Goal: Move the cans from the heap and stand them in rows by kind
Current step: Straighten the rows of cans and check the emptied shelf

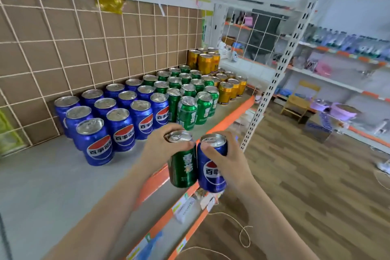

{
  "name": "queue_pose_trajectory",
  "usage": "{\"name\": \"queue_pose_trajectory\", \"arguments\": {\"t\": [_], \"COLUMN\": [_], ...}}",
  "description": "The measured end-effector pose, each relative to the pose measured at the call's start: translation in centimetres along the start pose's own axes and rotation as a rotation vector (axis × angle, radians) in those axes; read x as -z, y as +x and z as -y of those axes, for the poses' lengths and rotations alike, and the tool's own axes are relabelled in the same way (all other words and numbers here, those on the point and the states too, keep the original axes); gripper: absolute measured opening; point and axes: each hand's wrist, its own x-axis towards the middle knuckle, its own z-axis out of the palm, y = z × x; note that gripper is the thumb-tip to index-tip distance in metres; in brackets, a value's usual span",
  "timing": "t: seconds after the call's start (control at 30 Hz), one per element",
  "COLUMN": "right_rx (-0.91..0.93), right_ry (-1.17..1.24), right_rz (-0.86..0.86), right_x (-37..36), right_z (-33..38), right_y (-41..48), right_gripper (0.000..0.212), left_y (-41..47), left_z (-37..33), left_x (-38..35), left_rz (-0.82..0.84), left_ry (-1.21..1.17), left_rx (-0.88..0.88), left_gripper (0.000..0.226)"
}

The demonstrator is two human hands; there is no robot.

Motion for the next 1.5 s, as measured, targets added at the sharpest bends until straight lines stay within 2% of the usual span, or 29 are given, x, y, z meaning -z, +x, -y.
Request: {"name": "queue_pose_trajectory", "arguments": {"t": [0.1, 0.23, 0.43, 0.53, 0.77, 0.87, 1.0, 1.13, 1.23, 1.33, 1.4, 1.5], "right_rx": [0.010, 0.081, 0.284, 0.429, 0.760, 0.876, 0.966, 0.968, 0.983, 0.984, 0.963, 0.922], "right_ry": [-0.022, -0.173, -0.399, -0.517, -0.674, -0.693, -0.769, -0.798, -0.815, -0.744, -0.670, -0.669], "right_rz": [0.045, 0.140, 0.378, 0.495, 0.635, 0.653, 0.649, 0.658, 0.666, 0.585, 0.510, 0.479], "right_x": [-0.4, -1.0, -2.2, -3.8, -6.3, -6.0, -5.4, -4.8, -4.0, -2.5, -0.9, 2.2], "right_z": [-0.4, 0.2, 1.3, 1.0, 1.0, 0.9, -0.5, -0.5, -0.7, -1.1, -1.1, -1.1], "right_y": [3.2, 7.7, 15.2, 18.7, 23.7, 24.2, 24.6, 24.6, 24.2, 24.1, 24.1, 24.5], "right_gripper": [0.026, 0.035, 0.044, 0.056, 0.072, 0.062, 0.071, 0.075, 0.076, 0.064, 0.056, 0.054], "left_y": [1.8, 3.5, 4.7, 5.0, 5.3, 5.1, 4.5, 4.0, 4.0, 4.2, 4.8, 6.0], "left_z": [0.7, 1.2, 1.5, 1.2, -0.7, -0.6, -1.0, -2.0, -2.8, -3.6, -4.5, -5.6], "left_x": [1.2, 2.8, 3.4, 3.2, 1.7, 0.6, -1.7, -3.2, -4.0, -4.8, -5.4, -7.1], "left_rz": [-0.055, -0.121, -0.230, -0.296, -0.541, -0.661, -0.752, -0.791, -0.786, -0.763, -0.751, -0.728], "left_ry": [0.065, 0.150, 0.202, 0.264, 0.312, 0.306, 0.263, 0.301, 0.426, 0.546, 0.547, 0.498], "left_rx": [-0.002, 0.018, 0.121, 0.159, 0.238, 0.254, 0.276, 0.288, 0.301, 0.304, 0.299, 0.267], "left_gripper": [0.050, 0.048, 0.056, 0.050, 0.049, 0.049, 0.045, 0.044, 0.048, 0.053, 0.052, 0.047]}}
